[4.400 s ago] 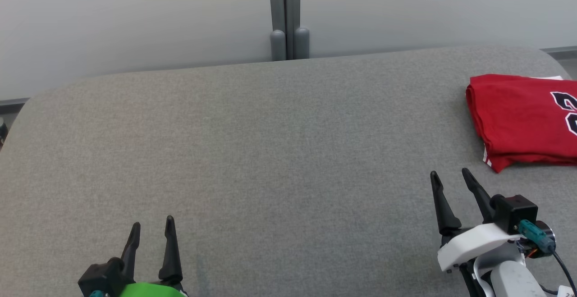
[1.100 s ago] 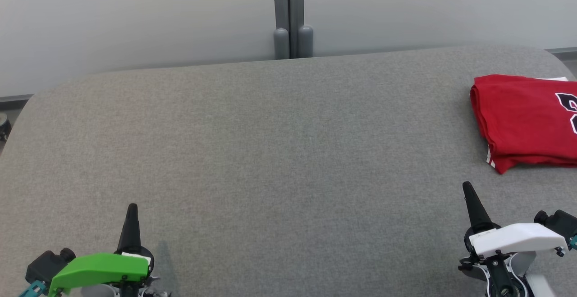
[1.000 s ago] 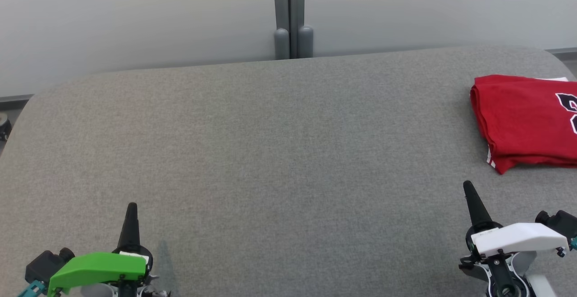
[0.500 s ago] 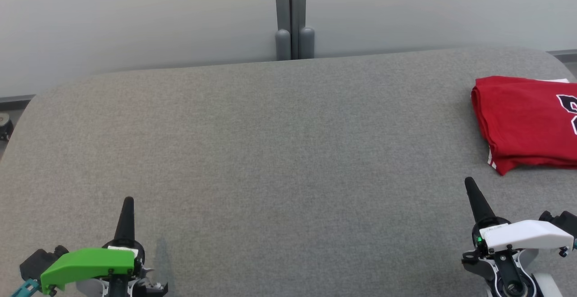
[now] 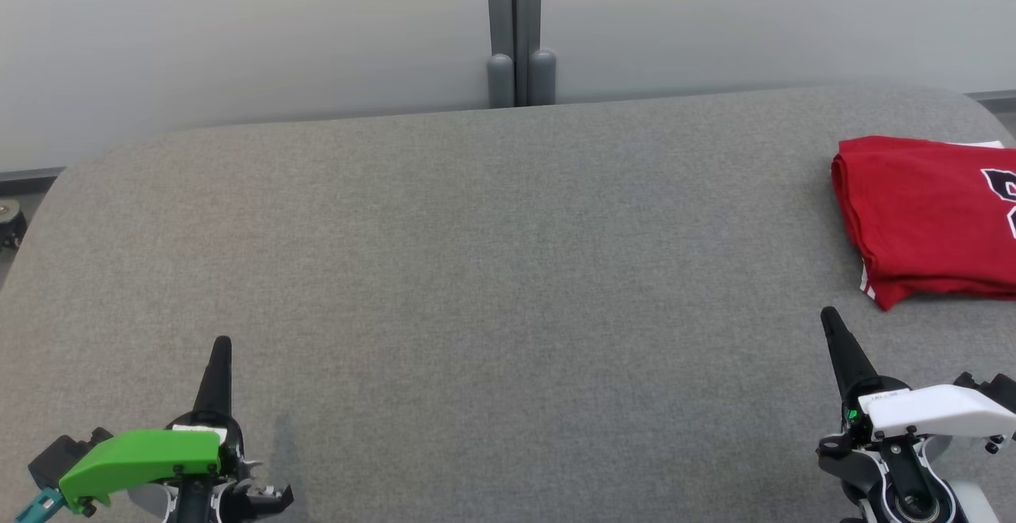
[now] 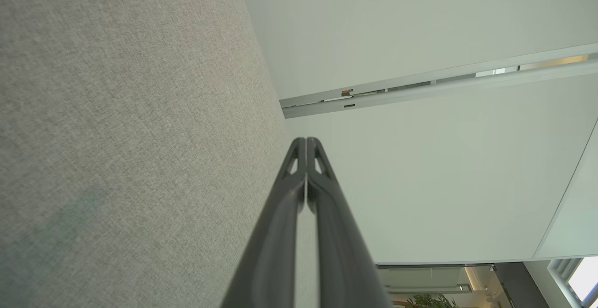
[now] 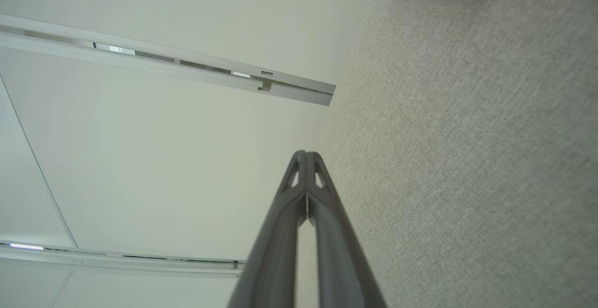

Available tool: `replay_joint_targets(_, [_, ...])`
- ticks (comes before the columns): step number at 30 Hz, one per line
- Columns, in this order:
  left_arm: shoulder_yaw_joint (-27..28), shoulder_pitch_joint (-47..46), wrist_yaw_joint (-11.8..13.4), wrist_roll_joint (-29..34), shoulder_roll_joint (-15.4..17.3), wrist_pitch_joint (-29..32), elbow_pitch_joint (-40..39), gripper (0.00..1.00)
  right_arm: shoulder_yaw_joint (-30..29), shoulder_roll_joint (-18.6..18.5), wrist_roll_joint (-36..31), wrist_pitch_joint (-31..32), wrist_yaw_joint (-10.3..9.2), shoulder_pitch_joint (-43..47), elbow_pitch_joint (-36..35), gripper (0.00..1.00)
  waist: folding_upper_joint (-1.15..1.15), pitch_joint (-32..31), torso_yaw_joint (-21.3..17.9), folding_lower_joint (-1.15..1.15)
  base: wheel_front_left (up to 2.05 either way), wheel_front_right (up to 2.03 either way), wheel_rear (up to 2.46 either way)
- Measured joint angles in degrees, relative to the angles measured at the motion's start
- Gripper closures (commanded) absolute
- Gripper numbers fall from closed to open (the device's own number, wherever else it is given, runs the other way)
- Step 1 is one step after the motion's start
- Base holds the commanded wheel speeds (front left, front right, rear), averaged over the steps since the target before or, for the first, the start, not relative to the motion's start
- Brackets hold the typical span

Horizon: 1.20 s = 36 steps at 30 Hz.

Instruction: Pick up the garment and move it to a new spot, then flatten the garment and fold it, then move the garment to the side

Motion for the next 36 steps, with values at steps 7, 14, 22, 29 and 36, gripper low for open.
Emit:
replay_joint_targets(7, [0.6,-0.5,0.0,-2.5,0.0,0.8,-0.1,1.0,-0.3,0.0,3.1,0.8,0.0,0.0,-0.2,1.0,0.0,-0.1,0.1,0.0,0.0,0.0,0.0])
replay_joint_targets(14, [1.0,-0.8,0.0,-5.2,0.0,1.6,-0.2,1.0,-0.6,0.0,6.0,1.6,-0.01,-0.1,-0.5,1.0,0.0,-0.2,0.2,0.0,0.0,0.0,0.0])
replay_joint_targets(22, [1.4,-1.2,0.0,-7.9,0.1,2.5,-0.4,1.0,-0.9,-0.1,9.1,2.3,-0.01,-0.1,-0.7,1.0,0.0,-0.3,0.3,0.0,0.0,0.0,0.0])
replay_joint_targets(29, [1.8,-1.7,-0.2,-10.3,0.1,3.1,-0.5,1.0,-1.1,-0.1,11.7,3.1,-0.02,-0.2,-0.9,1.0,0.0,-0.4,0.4,0.0,0.0,0.0,0.0])
replay_joint_targets(36, [1.9,-1.9,-0.2,-11.0,0.1,3.4,-0.5,1.0,-1.2,-0.1,12.5,3.3,-0.02,-0.3,-1.0,1.0,0.0,-0.4,0.4,0.0,0.0,0.0,0.0])
